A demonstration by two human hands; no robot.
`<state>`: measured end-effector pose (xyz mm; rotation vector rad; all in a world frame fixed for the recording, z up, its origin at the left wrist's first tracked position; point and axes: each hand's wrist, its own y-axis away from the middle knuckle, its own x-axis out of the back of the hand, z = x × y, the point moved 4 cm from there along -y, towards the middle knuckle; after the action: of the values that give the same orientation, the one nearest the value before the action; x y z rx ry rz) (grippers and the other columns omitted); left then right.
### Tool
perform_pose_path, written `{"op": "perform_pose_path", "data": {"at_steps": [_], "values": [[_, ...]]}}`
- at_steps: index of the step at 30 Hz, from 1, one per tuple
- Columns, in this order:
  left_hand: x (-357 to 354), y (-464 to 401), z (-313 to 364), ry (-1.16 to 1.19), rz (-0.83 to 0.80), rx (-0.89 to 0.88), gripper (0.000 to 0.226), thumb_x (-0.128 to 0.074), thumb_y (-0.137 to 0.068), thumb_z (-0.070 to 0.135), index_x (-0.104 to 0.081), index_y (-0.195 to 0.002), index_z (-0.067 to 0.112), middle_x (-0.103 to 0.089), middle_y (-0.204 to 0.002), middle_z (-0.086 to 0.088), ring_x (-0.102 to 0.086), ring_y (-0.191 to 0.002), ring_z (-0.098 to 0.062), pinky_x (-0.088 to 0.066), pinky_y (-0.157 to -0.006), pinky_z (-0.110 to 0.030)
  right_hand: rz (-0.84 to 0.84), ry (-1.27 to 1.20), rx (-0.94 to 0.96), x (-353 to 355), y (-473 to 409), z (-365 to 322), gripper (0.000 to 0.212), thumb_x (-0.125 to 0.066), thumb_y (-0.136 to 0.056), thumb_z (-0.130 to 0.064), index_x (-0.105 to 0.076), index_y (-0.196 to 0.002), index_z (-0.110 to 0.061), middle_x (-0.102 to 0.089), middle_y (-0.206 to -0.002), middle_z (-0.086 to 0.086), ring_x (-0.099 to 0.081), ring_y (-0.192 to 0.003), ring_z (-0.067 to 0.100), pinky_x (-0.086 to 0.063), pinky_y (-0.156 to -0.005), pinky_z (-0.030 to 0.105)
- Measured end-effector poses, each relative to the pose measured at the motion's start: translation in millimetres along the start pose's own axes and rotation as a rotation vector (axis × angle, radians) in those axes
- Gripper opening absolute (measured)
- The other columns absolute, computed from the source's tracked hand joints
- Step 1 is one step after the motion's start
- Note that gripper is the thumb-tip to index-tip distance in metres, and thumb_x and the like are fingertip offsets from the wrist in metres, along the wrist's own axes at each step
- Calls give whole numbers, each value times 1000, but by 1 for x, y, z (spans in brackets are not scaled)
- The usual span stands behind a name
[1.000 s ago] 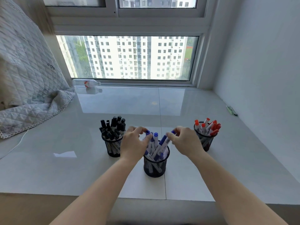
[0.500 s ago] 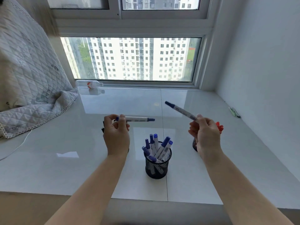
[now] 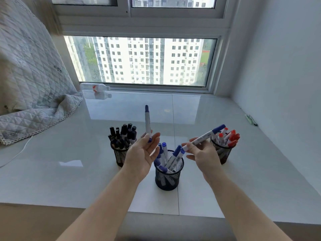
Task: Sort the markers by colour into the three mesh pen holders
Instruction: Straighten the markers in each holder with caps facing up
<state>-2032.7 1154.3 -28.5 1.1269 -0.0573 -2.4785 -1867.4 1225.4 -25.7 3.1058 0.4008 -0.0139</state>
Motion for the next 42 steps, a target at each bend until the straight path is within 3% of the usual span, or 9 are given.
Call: {"op": "perform_pose_path", "data": {"at_steps": [3, 8, 15, 18, 22, 26, 32, 37, 42], "values": [[-3, -1, 1, -80, -59, -22, 15, -46, -94, 12, -58, -98, 19, -74, -88, -2, -70, -77, -8, -51, -68, -25, 26, 148, 56, -4, 1, 3, 14, -53, -92, -23, -58, -79, -23, -69, -78, -4, -66, -77, 11, -52, -68, 30], [-4, 0, 5, -531, 27, -218, 10, -46, -96, 13, -50, -88, 19, -73, -82, 1, -69, -73, -7, -49, -72, -27, 49, 466, 180, -8, 7, 7, 17, -61, -86, -25, -58, -71, -30, -59, -65, -16, -55, -61, -3, -38, -54, 6], [8, 2, 7, -850, 159, -377, 20, -56, -91, 29, -64, -73, 26, -66, -73, 8, -59, -77, -6, -46, -73, -28, 173, 556, 308, -3, 11, 9, 14, -64, -81, -18, -51, -84, -22, -58, -67, -12, -57, -63, 5, -38, -53, 6], [10, 0, 5, -921, 155, -383, 14, -61, -88, 26, -63, -74, 31, -65, -69, 11, -57, -63, 8, -43, -62, -13, 209, 537, 336, -1, 13, 10, 26, -64, -81, -15, -47, -100, -18, -59, -68, -8, -59, -64, 12, -42, -58, 20], [13, -2, 7, -1063, 195, -441, 22, -69, -81, 22, -51, -94, 23, -61, -80, 12, -57, -68, 8, -40, -54, -1, 206, 542, 416, -4, 18, 9, 45, -67, -80, -10, -42, -117, -18, -56, -70, -12, -61, -61, 8, -44, -56, 16], [13, -3, 6, -1081, 183, -454, 36, -72, -78, 19, -44, -98, 25, -66, -85, 9, -63, -70, 5, -44, -62, -10, 118, 662, 451, -11, 18, 12, 33, -67, -81, -12, -49, -109, -14, -59, -72, -5, -61, -62, 17, -48, -60, 29], [11, -2, 6, -992, 147, -420, 10, -51, -93, 32, -48, -84, 29, -70, -94, -4, -70, -70, -6, -51, -65, -25, -3, 795, 439, -18, 16, 22, 18, -58, -87, -12, -63, -104, -14, -68, -89, 4, -61, -84, 20, -45, -72, 26], [13, 1, 10, -1095, 193, -462, 16, -54, -91, 34, -55, -75, 33, -67, -79, 10, -66, -90, -17, -52, -85, -46, -44, 849, 446, -19, 13, 24, 18, -55, -89, -15, -68, -101, -16, -69, -93, 4, -57, -89, 17, -41, -75, 22], [12, 2, 12, -1200, 199, -527, 8, -62, -85, 26, -59, -79, 29, -63, -72, 14, -61, -73, -8, -46, -65, -14, 13, 755, 410, -18, 13, 21, 7, -61, -84, -15, -60, -91, -15, -65, -81, 2, -60, -77, 19, -46, -70, 28]]}}
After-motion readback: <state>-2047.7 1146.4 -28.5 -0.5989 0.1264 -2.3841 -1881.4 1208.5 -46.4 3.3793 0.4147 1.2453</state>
